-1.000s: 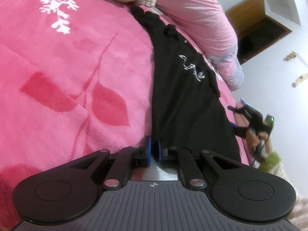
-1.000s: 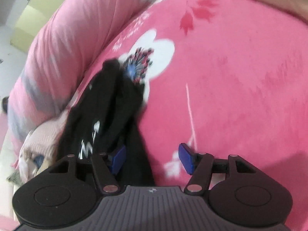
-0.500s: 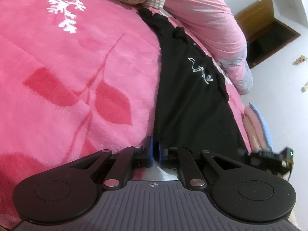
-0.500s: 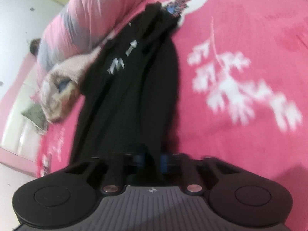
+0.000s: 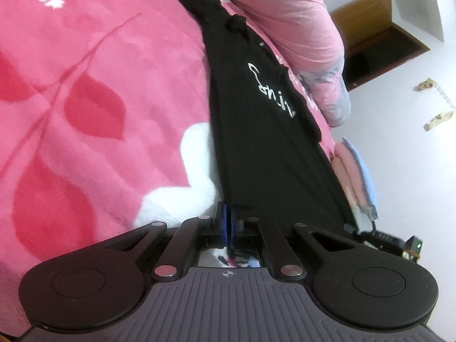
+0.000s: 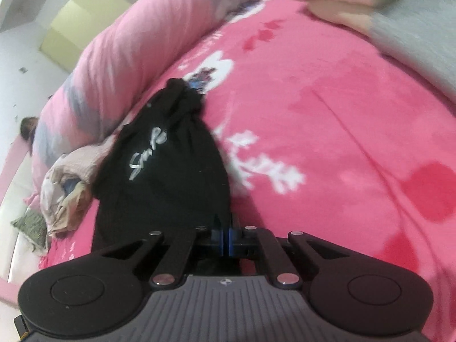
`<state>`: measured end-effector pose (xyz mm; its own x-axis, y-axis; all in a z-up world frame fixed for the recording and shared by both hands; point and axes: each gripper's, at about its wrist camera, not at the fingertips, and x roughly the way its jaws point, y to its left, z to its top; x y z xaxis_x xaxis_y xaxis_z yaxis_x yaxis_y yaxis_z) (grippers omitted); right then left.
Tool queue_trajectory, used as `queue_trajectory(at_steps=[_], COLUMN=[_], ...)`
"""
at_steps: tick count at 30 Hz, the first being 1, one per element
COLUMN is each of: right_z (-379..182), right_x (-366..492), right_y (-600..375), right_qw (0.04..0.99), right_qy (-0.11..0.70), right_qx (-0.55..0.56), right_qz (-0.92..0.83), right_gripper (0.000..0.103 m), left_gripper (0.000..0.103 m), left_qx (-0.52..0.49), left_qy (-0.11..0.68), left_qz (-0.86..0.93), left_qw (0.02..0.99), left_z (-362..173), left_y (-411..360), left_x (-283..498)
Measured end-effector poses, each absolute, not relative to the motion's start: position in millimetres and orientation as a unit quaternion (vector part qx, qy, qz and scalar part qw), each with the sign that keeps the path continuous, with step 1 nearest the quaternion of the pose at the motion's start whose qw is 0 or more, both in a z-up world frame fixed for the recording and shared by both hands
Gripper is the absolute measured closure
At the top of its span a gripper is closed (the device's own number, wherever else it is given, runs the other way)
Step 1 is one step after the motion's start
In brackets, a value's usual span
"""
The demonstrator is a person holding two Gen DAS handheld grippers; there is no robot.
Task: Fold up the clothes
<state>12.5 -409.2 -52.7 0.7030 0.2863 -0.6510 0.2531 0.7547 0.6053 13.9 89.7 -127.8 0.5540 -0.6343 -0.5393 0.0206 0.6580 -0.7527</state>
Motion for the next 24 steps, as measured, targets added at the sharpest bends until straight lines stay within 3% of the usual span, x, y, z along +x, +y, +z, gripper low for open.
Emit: queue_trajectory(at_steps=[11, 17, 20, 22, 24], right_z=[-50, -70, -72, -73, -74], right_x=[-16, -7, -9, -11, -11], right_y=[-412, -414, -417, -418, -418], right_qw=[0.854, 0.838, 0.831, 0.827, 0.824], right_qy=[0.356, 0.391, 0.387, 0.387, 0.389], right_qx=[0.38, 0.38, 0.4, 0.408, 0.412], right_qz=[0.005, -0.009, -0.004, -0.001, 0.005], right_gripper=[0.101, 0.099, 0.095, 0.092, 0.091], left_gripper=[0.102, 0.101, 0.093, 0.081, 0.079], left_qx=[-0.38, -0.393, -0.39, -0.391, -0.392], left_qy=[0.426, 0.46, 0.455, 0.451, 0.449], left_qz=[-0.225, -0.252, -0.263, -0.27, -0.268], left_qw=[0.79, 0.755, 0.756, 0.755, 0.757], left_z=[-124, -138, -138, -139, -139], left_y=[100, 104, 103, 102, 98], left_x=[11, 15, 8, 4, 0])
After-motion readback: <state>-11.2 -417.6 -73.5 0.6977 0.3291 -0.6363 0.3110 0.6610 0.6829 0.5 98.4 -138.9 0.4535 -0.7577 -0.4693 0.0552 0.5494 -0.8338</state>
